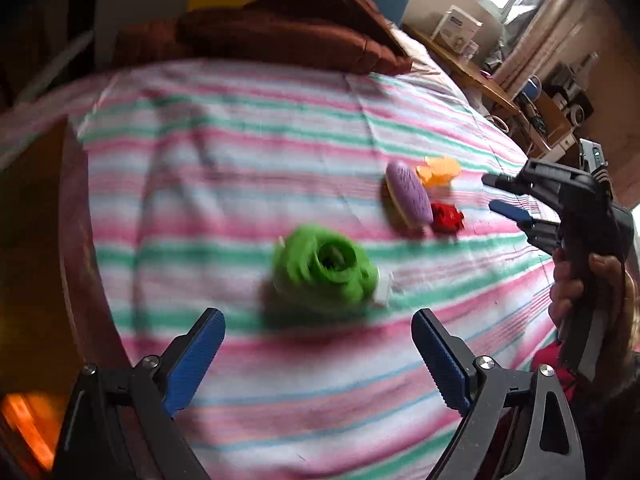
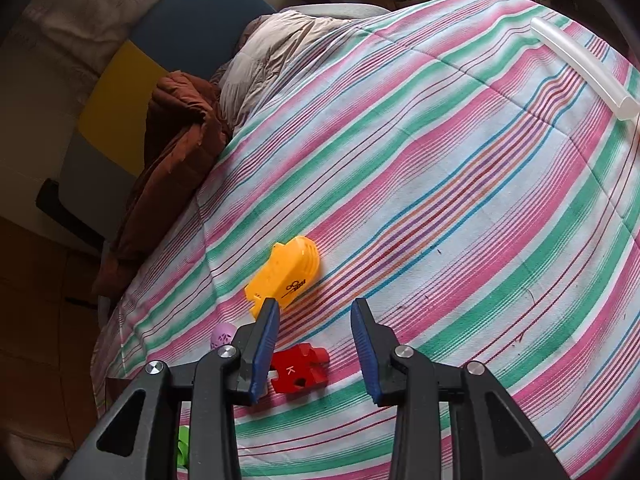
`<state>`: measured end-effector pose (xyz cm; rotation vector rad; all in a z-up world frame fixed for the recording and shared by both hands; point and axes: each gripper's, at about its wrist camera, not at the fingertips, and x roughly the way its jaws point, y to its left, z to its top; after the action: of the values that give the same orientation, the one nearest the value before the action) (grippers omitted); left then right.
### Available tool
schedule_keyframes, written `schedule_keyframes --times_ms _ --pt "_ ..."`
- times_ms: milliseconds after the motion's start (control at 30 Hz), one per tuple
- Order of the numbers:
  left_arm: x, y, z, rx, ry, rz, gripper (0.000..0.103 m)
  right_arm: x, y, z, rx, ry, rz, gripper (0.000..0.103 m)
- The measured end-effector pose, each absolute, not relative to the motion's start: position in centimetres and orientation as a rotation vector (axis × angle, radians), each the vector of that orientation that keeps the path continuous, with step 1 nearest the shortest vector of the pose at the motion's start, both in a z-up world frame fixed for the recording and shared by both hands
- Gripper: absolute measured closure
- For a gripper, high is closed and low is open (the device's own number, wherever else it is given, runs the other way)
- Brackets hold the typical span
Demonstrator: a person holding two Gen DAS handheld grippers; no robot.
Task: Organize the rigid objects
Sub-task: 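Close the left tool on the green-and-white plug and lift it, then grasp the purple massager with the right tool while the left tool holds the plug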
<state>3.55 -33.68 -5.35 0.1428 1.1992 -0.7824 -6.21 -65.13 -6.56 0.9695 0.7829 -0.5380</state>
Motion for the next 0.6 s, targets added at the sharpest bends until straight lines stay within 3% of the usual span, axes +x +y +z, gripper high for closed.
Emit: schedule_keyframes --times_ms 100,333,467,533,600 --pt "2.7 -34.5 -5.8 0.116 1.227 -0.787 0.017 -6.2 -65.0 -6.4 0.963 0.778 -0.533 0.066" --pt "4.9 -37.9 -7.2 0.084 1.261 -0.703 0.016 -6.1 -65.1 -6.6 0.957 0.789 -0.537 0.066" --pt "5.3 -39.5 -7.8 0.191 1.209 -0.731 0.032 -5.6 -65.1 -6.6 0.945 0.799 -0.53 0.066" --pt "5.4 -40.2 -8.1 0.252 1.197 -0.755 0.033 -5.4 -65.0 -6.6 0.935 0.805 -0.527 0.066" --pt "5.3 -40.5 -8.1 0.292 1.177 -0.776 0.026 -5.2 -64.9 -6.6 0.929 0.81 -0.519 0.066"
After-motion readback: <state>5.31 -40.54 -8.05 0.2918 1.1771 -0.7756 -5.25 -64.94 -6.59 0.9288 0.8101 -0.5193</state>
